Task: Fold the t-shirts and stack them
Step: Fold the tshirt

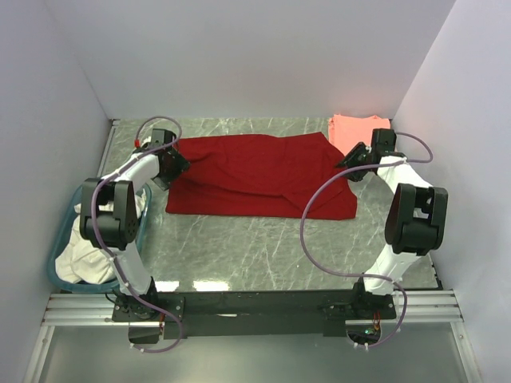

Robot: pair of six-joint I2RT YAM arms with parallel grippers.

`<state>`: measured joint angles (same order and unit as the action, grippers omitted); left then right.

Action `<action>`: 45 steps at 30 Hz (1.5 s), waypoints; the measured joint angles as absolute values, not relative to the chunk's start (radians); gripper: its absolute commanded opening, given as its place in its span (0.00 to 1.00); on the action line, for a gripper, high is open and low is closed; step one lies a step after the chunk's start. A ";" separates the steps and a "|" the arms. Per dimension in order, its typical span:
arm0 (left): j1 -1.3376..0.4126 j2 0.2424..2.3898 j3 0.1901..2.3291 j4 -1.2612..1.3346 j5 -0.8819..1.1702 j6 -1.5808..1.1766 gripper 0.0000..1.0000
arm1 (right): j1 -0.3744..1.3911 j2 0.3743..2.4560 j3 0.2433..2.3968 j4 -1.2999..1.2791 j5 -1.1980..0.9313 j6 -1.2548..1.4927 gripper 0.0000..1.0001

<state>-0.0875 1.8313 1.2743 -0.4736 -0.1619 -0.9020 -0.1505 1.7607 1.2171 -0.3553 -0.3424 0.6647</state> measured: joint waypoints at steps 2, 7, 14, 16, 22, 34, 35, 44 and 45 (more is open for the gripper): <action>-0.087 1.806 1.255 -0.470 -0.154 -0.907 0.82 | -0.144 1.745 1.214 -0.366 -0.329 0.658 0.49; -0.092 1.673 1.143 -0.448 -0.139 -0.939 0.80 | -0.094 1.607 1.087 -0.339 -0.274 0.652 0.49; -0.169 1.562 1.003 -0.424 -0.169 -1.024 0.70 | 0.037 1.473 0.847 -0.259 -0.220 0.664 0.48; -0.198 1.560 0.967 -0.424 -0.183 -1.049 0.65 | 0.065 1.468 0.790 -0.233 -0.211 0.673 0.48; -0.228 1.562 0.883 -0.415 -0.208 -1.095 0.55 | 0.081 1.479 0.730 -0.178 -0.194 0.690 0.48; -0.228 1.561 0.827 -0.354 -0.235 -1.113 0.54 | 0.081 1.546 0.714 -0.067 -0.184 0.713 0.46; -0.228 1.561 0.825 -0.347 -0.237 -1.113 0.54 | 0.081 1.551 0.714 -0.062 -0.185 0.715 0.45; -0.228 1.558 0.813 -0.318 -0.244 -1.112 0.54 | 0.087 1.559 0.715 -0.042 -0.189 0.731 0.24; -0.228 1.557 0.812 -0.317 -0.244 -1.112 0.53 | 0.090 1.563 0.716 -0.043 -0.189 0.734 0.16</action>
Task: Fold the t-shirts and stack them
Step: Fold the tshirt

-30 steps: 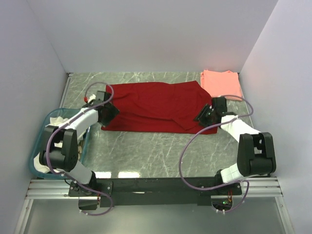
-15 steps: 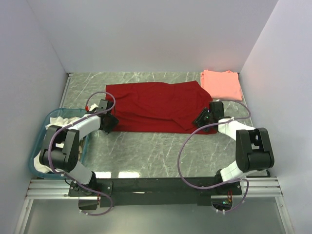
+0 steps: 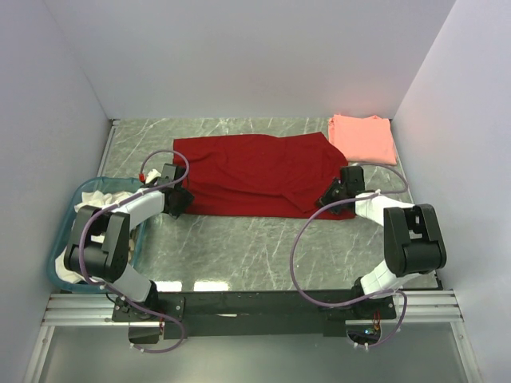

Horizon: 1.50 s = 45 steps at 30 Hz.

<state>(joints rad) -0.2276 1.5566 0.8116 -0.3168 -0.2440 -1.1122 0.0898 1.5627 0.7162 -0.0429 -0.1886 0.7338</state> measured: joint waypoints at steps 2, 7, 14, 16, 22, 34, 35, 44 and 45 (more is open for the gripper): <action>-0.228 1.556 0.812 -0.316 -0.244 -1.112 0.53 | 0.095 1.572 0.723 -0.044 -0.189 0.738 0.10; -0.228 1.556 0.812 -0.318 -0.244 -1.111 0.53 | 0.103 1.599 0.776 -0.055 -0.192 0.741 0.00; -0.228 1.556 0.812 -0.318 -0.244 -1.107 0.53 | 0.105 1.641 0.908 -0.087 -0.192 0.738 0.00; -0.228 1.556 0.812 -0.318 -0.243 -1.104 0.53 | 0.105 1.668 0.961 -0.096 -0.192 0.737 0.00; -0.228 1.556 0.814 -0.319 -0.242 -1.089 0.53 | 0.107 1.789 1.139 -0.144 -0.194 0.730 0.00; -0.228 1.555 0.816 -0.326 -0.241 -1.066 0.52 | 0.109 1.944 1.368 -0.188 -0.248 0.702 0.01; -0.228 1.555 0.816 -0.327 -0.241 -1.063 0.52 | 0.109 1.955 1.384 -0.191 -0.254 0.696 0.02; -0.228 1.547 0.816 -0.340 -0.238 -1.057 0.53 | 0.110 2.010 1.459 -0.259 -0.272 0.629 0.41; -0.228 1.542 0.816 -0.349 -0.236 -1.055 0.53 | 0.111 2.001 1.457 -0.268 -0.258 0.623 0.41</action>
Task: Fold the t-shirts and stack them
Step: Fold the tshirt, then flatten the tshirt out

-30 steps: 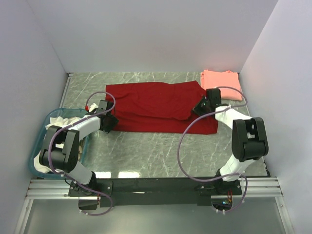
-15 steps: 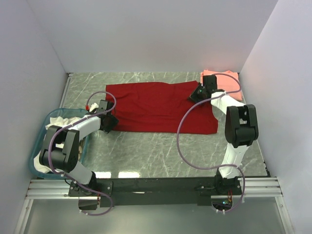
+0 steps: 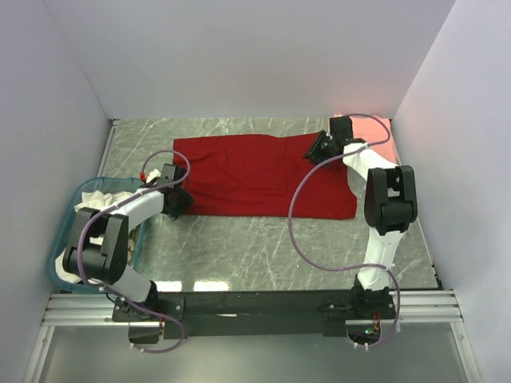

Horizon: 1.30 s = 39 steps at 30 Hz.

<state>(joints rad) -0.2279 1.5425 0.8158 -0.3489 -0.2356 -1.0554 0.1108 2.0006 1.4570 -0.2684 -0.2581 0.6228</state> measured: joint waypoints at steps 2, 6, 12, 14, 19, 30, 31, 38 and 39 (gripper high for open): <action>-0.228 1.527 0.816 -0.369 -0.233 -1.050 0.53 | 0.111 1.976 1.442 -0.288 -0.232 0.614 0.42; -0.228 1.477 0.821 -0.390 -0.222 -1.036 0.53 | 0.110 1.846 1.311 -0.286 -0.171 0.617 0.41; -0.228 1.473 0.907 -0.390 -0.192 -1.018 0.53 | 0.090 1.647 1.076 -0.245 -0.134 0.663 0.41; -0.228 1.496 0.946 -0.381 -0.178 -1.012 0.54 | 0.072 1.605 0.999 -0.222 -0.129 0.683 0.41; -0.228 1.575 0.966 -0.339 -0.151 -1.011 0.54 | 0.017 1.521 0.836 -0.202 -0.116 0.724 0.41; -0.220 1.553 0.811 -0.274 -0.171 -1.046 0.55 | -0.141 1.514 0.718 -0.165 -0.136 0.739 0.40; -0.215 1.538 0.793 -0.272 -0.175 -1.054 0.55 | -0.150 1.513 0.708 -0.165 -0.143 0.741 0.40; -0.157 1.437 0.723 -0.286 -0.191 -1.068 0.56 | -0.162 1.467 0.702 -0.168 -0.160 0.739 0.40; -0.152 1.415 0.723 -0.306 -0.204 -1.069 0.56 | -0.162 1.453 0.701 -0.171 -0.162 0.739 0.40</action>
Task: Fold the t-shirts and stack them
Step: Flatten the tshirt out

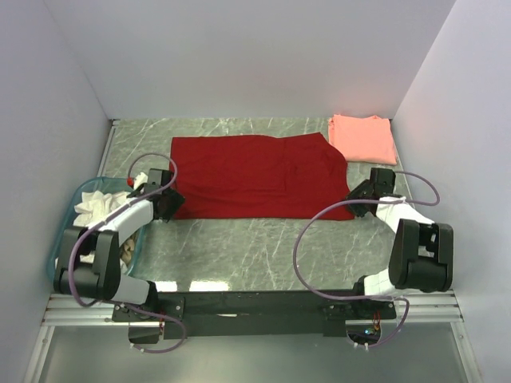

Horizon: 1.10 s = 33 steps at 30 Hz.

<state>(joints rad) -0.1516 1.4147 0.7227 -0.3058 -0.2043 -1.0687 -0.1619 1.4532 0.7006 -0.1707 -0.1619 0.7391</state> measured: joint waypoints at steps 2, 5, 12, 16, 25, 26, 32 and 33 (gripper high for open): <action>-0.150 1.380 0.724 -0.326 -0.227 -1.074 0.56 | -0.162 1.420 0.699 -0.179 -0.161 0.738 0.40; -0.150 1.338 0.743 -0.395 -0.285 -1.102 0.55 | -0.162 1.374 0.696 -0.181 -0.160 0.735 0.40; -0.150 1.339 0.765 -0.512 -0.376 -1.177 0.52 | -0.162 1.292 0.647 -0.210 -0.158 0.733 0.40; -0.150 1.366 0.765 -0.525 -0.391 -1.198 0.52 | -0.162 1.267 0.633 -0.222 -0.159 0.727 0.41; -0.156 1.441 0.765 -0.510 -0.390 -1.217 0.47 | -0.162 1.256 0.613 -0.234 -0.158 0.709 0.43; -0.156 1.449 0.765 -0.509 -0.390 -1.217 0.41 | -0.163 1.257 0.613 -0.237 -0.158 0.708 0.44; -0.153 1.468 0.765 -0.501 -0.392 -1.214 0.04 | -0.163 1.261 0.613 -0.245 -0.150 0.700 0.53; -0.152 1.467 0.763 -0.495 -0.393 -1.216 0.01 | -0.163 1.261 0.613 -0.249 -0.146 0.698 0.53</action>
